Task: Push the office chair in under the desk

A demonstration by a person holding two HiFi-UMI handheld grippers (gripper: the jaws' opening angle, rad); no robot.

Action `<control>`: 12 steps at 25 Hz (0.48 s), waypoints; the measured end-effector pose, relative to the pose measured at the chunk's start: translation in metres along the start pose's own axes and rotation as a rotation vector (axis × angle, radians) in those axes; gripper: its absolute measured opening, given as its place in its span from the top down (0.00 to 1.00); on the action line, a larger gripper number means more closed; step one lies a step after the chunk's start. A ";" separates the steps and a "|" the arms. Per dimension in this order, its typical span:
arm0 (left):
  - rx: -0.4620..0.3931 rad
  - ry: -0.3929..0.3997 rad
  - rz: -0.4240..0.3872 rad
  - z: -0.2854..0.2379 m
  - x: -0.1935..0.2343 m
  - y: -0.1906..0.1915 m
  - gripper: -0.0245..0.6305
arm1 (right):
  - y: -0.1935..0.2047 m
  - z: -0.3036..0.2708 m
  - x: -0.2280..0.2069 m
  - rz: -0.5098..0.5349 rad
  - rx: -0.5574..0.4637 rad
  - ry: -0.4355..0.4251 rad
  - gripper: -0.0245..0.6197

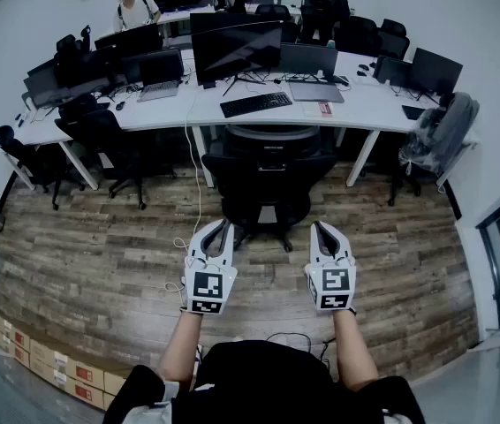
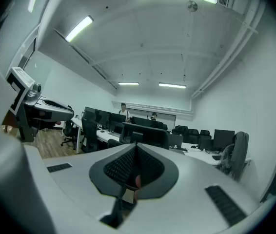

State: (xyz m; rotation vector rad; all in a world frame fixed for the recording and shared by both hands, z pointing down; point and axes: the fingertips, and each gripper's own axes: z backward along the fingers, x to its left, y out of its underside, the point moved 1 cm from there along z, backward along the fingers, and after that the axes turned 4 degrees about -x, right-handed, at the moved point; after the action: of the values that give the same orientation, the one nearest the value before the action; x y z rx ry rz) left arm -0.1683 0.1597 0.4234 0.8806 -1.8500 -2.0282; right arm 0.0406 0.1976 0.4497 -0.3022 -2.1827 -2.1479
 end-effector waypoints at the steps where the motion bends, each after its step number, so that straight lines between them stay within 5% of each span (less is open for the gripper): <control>1: -0.001 -0.004 0.008 0.000 -0.001 0.001 0.90 | 0.001 0.001 -0.001 -0.001 0.001 0.000 0.92; 12: 0.004 -0.011 0.053 0.002 -0.010 0.001 0.90 | 0.006 0.010 -0.007 -0.012 -0.013 0.000 0.92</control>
State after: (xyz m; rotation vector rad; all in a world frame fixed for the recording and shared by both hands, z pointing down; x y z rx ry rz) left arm -0.1622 0.1670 0.4274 0.8147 -1.8637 -2.0018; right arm 0.0493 0.2073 0.4543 -0.2905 -2.1772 -2.1695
